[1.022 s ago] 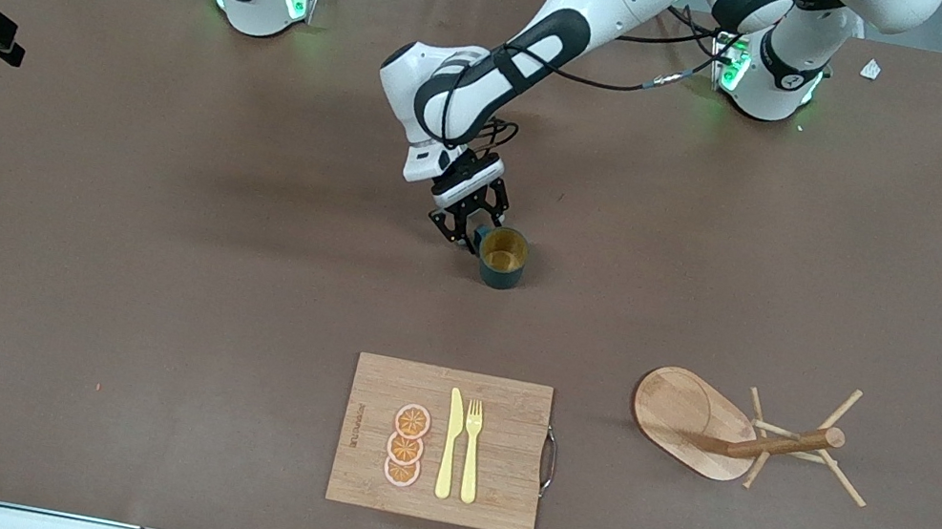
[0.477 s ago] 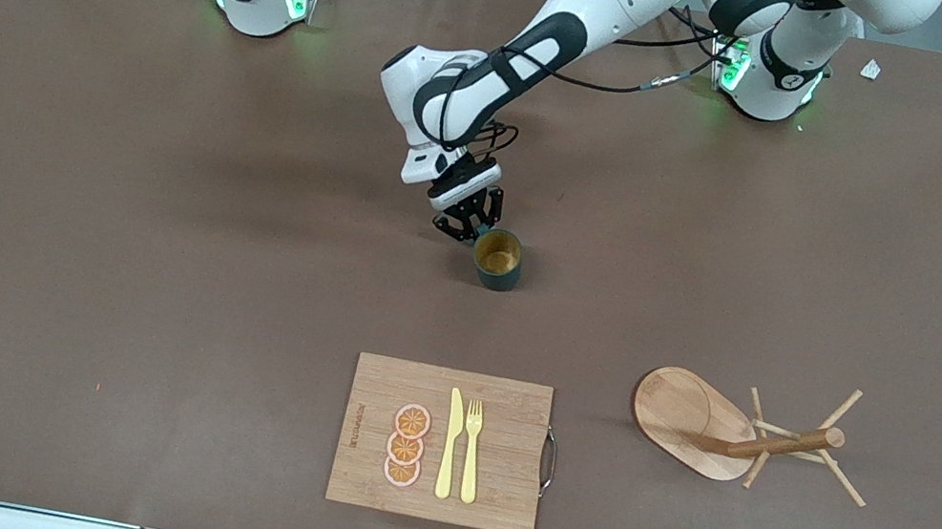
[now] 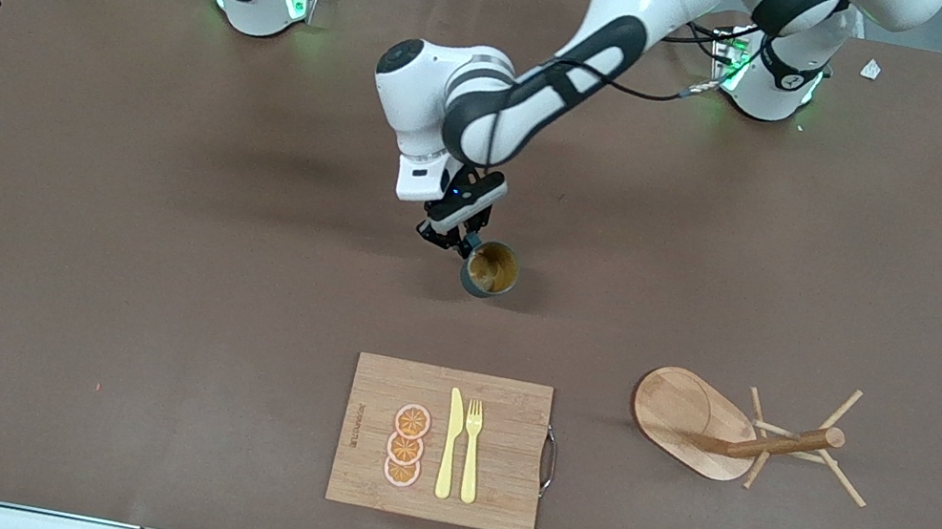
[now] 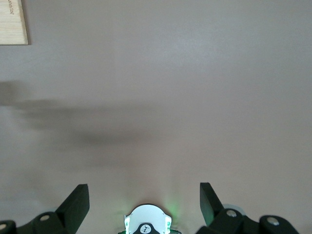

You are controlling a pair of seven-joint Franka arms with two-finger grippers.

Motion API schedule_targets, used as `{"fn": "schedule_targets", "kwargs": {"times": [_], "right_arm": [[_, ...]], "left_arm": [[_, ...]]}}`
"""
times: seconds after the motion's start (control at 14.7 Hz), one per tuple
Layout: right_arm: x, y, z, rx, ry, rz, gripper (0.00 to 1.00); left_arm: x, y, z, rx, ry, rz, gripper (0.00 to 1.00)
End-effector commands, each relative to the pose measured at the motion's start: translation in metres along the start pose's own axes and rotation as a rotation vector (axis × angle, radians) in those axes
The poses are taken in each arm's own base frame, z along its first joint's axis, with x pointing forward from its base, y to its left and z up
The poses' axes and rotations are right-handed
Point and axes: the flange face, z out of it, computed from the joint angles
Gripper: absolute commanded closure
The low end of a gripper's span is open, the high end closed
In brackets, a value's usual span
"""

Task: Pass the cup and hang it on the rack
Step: 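Lift the mug with the left gripper and carry it to the rack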

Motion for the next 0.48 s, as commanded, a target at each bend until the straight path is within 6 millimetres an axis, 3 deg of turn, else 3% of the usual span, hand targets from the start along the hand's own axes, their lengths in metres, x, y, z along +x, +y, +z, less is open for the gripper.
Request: {"fn": "schedule_targets", "kwargs": {"times": [0.0, 0.14, 0.41], "right_arm": [[-0.007, 0.012, 0.000, 0.016, 0.011, 0.011, 0.00], [-0.006, 0.019, 0.003, 0.033, 0.008, 0.024, 0.00], [-0.002, 0.021, 0.013, 0.035, 0.015, 0.027, 0.00]], "left_arm": [[0.065, 0.003, -0.050, -0.031, -0.162, -0.063, 1.00], [0.124, 0.004, -0.082, -0.066, -0.304, -0.112, 1.00], [0.208, -0.002, -0.103, -0.117, -0.524, -0.201, 1.00]]}}
